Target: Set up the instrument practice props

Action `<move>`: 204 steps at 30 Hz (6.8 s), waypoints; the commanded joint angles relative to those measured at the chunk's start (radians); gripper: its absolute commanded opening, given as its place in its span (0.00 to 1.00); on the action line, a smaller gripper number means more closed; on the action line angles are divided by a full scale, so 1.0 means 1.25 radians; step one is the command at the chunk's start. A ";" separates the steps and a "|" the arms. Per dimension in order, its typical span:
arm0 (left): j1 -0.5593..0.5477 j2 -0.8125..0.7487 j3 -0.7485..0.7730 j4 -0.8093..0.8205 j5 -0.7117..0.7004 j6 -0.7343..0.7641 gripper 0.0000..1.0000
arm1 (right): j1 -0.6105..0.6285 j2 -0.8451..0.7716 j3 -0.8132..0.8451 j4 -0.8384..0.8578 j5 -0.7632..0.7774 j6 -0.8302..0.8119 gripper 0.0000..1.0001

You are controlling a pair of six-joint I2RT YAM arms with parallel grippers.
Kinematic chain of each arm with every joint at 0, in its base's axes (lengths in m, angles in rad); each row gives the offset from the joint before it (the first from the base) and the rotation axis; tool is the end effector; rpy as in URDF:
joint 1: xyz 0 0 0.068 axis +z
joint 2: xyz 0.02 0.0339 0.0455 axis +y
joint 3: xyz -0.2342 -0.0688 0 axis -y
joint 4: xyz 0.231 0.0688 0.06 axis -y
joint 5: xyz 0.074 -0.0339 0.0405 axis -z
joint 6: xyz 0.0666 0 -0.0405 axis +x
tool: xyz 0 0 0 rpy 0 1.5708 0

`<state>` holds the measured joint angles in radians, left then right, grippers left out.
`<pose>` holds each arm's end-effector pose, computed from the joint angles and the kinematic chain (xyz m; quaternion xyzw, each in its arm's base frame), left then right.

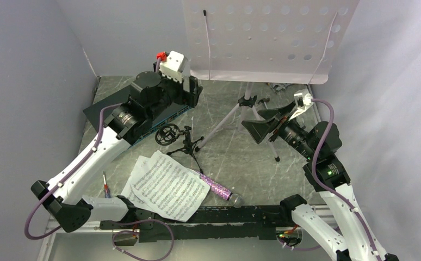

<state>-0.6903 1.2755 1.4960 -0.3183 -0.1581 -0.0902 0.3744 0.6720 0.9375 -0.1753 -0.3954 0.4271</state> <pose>0.2405 -0.1850 0.4330 0.1676 0.7212 -0.2006 0.6415 0.1570 0.0893 0.3900 -0.1275 0.6650 0.4044 0.6148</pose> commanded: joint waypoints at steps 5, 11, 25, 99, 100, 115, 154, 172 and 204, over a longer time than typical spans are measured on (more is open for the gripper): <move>0.000 -0.109 -0.085 -0.003 0.036 -0.039 0.93 | -0.001 -0.008 -0.019 0.000 -0.019 -0.014 1.00; 0.000 -0.160 -0.184 -0.027 0.068 -0.091 0.93 | -0.002 -0.008 -0.066 -0.018 -0.024 -0.021 1.00; 0.000 -0.255 -0.349 -0.120 0.077 -0.289 0.93 | -0.001 0.012 -0.191 -0.022 -0.090 -0.001 0.99; 0.000 -0.352 -0.460 -0.109 0.045 -0.389 0.93 | 0.525 0.640 -0.162 0.166 0.075 0.063 0.27; 0.000 -0.354 -0.460 -0.110 0.044 -0.389 0.93 | 0.527 0.645 -0.162 0.168 0.078 0.064 0.27; 0.000 -0.397 -0.475 -0.104 0.027 -0.379 0.93 | 0.535 0.610 -0.115 0.077 0.157 -0.010 0.00; 0.001 -0.345 -0.335 -0.250 0.510 0.137 0.93 | 0.533 0.342 0.167 -0.388 -0.003 -0.388 0.00; 0.000 -0.330 -0.357 -0.318 0.830 0.401 0.93 | 0.534 0.388 0.227 -0.425 -0.154 -0.407 0.00; -0.068 -0.244 -0.354 -0.341 0.721 0.379 0.05 | 0.534 0.317 0.205 -0.306 -0.058 -0.359 0.00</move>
<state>-0.7715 1.0317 1.0760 -0.8192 0.7544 0.3553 1.0378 1.1023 1.2018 -0.6571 -0.4889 -0.0322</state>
